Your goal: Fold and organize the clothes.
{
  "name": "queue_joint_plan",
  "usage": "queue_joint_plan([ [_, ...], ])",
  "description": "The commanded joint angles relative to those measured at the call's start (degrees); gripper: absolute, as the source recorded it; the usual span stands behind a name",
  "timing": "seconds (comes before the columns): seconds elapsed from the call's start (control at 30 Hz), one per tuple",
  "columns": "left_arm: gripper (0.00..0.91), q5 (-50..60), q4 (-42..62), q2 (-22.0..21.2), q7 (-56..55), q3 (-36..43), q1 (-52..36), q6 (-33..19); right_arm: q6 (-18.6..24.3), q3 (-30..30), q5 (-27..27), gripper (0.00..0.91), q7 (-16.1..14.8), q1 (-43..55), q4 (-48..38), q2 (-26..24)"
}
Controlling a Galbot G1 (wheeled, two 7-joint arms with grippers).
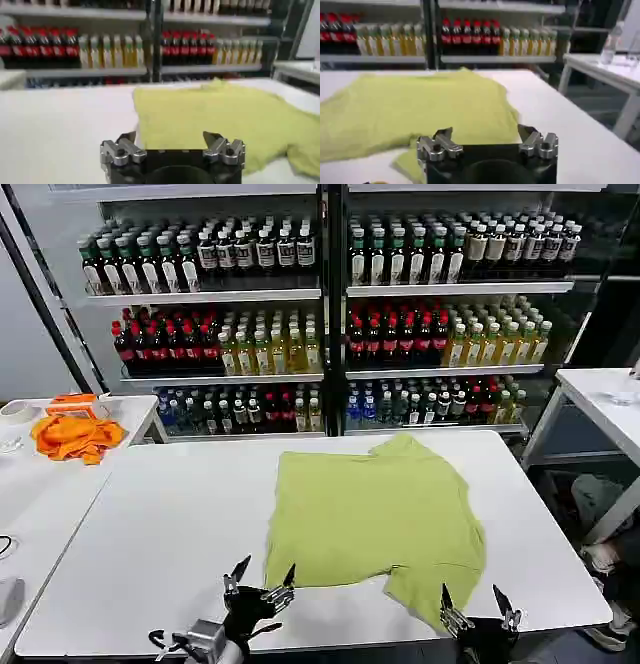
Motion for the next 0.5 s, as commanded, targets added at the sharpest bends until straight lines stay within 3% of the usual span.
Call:
queue_joint_plan([
  [0.03,0.907,-0.6,5.0,0.8,-1.0,1.7,-4.7,5.5,-2.2,-0.8,0.2,0.907,0.6,0.3,-1.9,0.4],
  [0.3,0.907,-0.7,7.0,1.4,-2.1,1.7,-5.5,5.5,-2.6,-2.5,0.9,0.907,1.1,0.8,-3.0,1.4],
  [0.33,0.907,-0.6,7.3,1.4,-2.1,2.0,-5.5,5.5,-2.7,-2.6,1.0,0.725,1.3,0.9,-3.3,1.5],
  [0.37,0.907,-0.6,7.6,1.4,-2.1,2.2,-5.6,5.5,-2.9,-2.7,1.1,0.474,1.5,1.0,-3.4,1.5],
  [0.4,0.736,-0.6,7.7,1.3,-2.1,2.3,-5.6,5.5,-3.0,-2.7,1.5,0.292,1.6,1.0,-3.6,1.5],
  [0.43,0.655,-0.6,8.1,1.2,-2.2,2.5,-5.9,5.5,-3.3,-2.7,1.8,0.222,1.8,1.1,-3.9,1.6],
  [0.47,0.222,-0.6,8.2,1.1,-2.3,2.6,-6.0,5.5,-3.3,-2.7,1.9,0.111,1.8,1.1,-3.9,1.7],
  [0.5,0.131,-0.7,8.4,1.1,-2.4,2.7,-6.0,5.5,-3.4,-2.8,2.0,0.060,1.8,1.1,-4.1,1.7],
])
